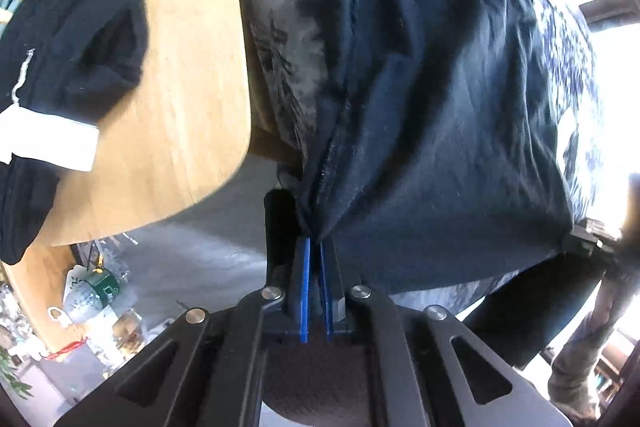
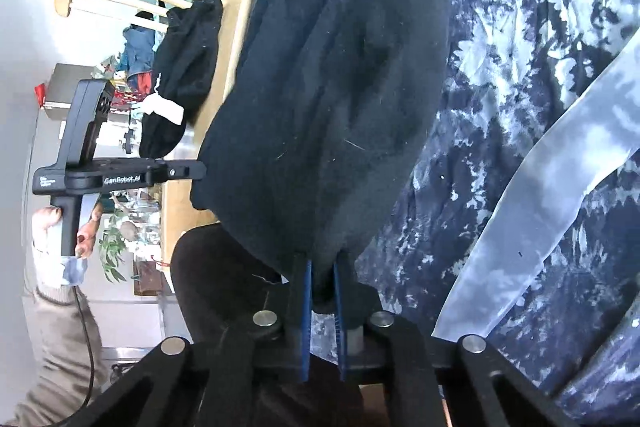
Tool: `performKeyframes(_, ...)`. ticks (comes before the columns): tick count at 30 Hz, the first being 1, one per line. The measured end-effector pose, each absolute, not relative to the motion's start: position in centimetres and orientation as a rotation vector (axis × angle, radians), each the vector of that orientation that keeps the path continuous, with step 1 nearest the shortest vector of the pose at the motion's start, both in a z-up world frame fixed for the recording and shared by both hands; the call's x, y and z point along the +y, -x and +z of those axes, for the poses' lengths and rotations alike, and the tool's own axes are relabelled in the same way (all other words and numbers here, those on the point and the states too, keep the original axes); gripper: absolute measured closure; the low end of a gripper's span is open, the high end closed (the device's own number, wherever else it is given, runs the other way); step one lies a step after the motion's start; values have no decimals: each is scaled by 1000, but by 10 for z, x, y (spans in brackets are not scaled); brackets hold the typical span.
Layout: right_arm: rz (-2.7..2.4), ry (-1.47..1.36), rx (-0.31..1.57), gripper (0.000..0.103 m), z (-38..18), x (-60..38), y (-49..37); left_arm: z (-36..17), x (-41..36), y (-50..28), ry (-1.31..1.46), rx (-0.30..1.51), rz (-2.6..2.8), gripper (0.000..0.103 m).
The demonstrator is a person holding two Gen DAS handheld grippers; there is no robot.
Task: Fold clothes
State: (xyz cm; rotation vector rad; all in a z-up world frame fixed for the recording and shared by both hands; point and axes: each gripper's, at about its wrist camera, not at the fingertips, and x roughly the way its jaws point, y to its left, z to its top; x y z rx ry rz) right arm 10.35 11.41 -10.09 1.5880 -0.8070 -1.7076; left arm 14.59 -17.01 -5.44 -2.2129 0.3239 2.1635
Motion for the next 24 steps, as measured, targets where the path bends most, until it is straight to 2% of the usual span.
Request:
performKeyframes(2,-1708,-1621,-797,97,-111,115,-108,-64,-178,-145,2226,324,2156,98)
performKeyframes(5,-1659,-1757,-811,97,-147,112,-112,-98,-186,-146,2279,427,2122,98)
performKeyframes(7,-1626,-1784,-866,97,-165,111,-113,-102,-179,-146,2267,499,2140,98)
performKeyframes(9,-1612,-1762,-904,92,-164,116,-113,-100,-170,-147,2231,575,2173,97)
performKeyframes(11,-1624,-1745,-915,72,-157,125,-116,-78,-161,-155,2110,717,2241,90)
performKeyframes(12,-1639,-1725,-925,48,-152,131,-117,-68,-154,-162,2029,796,2280,80)
performKeyframes(13,-1655,-1685,-938,41,-148,137,-118,-59,-147,-171,1939,875,2319,65)
performKeyframes(15,-1647,-1636,-974,41,-142,141,-117,-43,-131,-192,1747,1015,2378,47)
performKeyframes(18,-1647,-1632,-972,40,-142,138,-112,-33,-106,-232,1459,1195,2394,46)
performKeyframes(24,-1581,-1732,-949,41,-165,112,-108,-62,-60,-310,871,1661,2300,45)
